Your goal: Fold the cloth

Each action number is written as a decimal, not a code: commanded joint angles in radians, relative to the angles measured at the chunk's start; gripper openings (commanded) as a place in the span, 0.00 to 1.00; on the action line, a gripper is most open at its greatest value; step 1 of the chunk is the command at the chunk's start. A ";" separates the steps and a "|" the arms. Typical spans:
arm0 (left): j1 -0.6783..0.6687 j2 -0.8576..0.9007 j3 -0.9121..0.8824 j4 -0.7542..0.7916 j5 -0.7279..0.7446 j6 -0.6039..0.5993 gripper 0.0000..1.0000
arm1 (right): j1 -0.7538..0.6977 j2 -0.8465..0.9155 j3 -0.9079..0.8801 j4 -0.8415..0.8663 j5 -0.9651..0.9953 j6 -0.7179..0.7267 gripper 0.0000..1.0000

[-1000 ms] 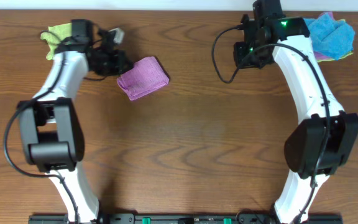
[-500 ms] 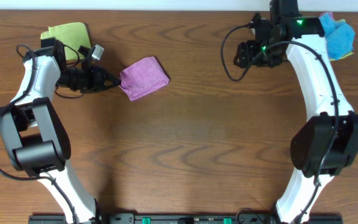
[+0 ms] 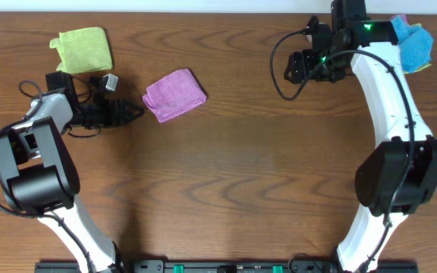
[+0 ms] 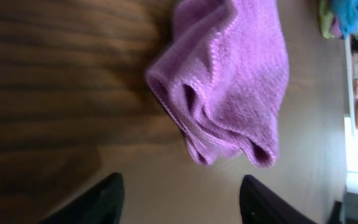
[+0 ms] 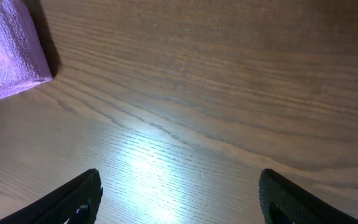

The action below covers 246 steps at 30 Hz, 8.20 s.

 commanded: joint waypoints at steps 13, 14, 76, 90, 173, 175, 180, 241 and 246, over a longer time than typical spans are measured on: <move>-0.135 -0.016 -0.032 0.206 -0.061 -0.220 0.97 | -0.005 -0.032 0.006 -0.003 -0.039 -0.018 0.80; -0.141 -0.015 -0.032 0.205 -0.076 -0.222 0.98 | -0.005 -0.032 0.006 -0.003 -0.039 -0.018 0.81; -0.281 0.266 0.575 0.275 0.026 -0.484 0.05 | -0.005 -0.032 0.006 -0.051 0.021 -0.018 0.74; -0.200 0.266 0.781 0.048 -0.164 -0.299 0.05 | -0.005 -0.032 0.006 -0.018 0.026 -0.018 0.74; 0.123 0.402 0.867 0.089 -0.818 -0.035 0.66 | -0.003 -0.032 0.005 -0.006 0.047 0.208 0.74; 0.124 0.402 0.867 0.089 -0.892 -0.035 0.66 | -0.003 -0.032 0.005 -0.006 0.047 0.208 0.74; 0.123 0.402 0.868 0.098 -1.042 -0.035 0.70 | -0.003 -0.031 0.005 -0.006 0.046 0.208 0.74; -0.188 -1.045 0.031 -0.597 -0.627 -0.063 0.06 | 0.106 -1.345 -0.810 -0.069 0.459 0.254 0.02; -0.188 -1.212 -0.141 -0.512 -0.620 -0.073 0.47 | 0.106 -1.489 -0.905 -0.055 0.459 0.339 0.88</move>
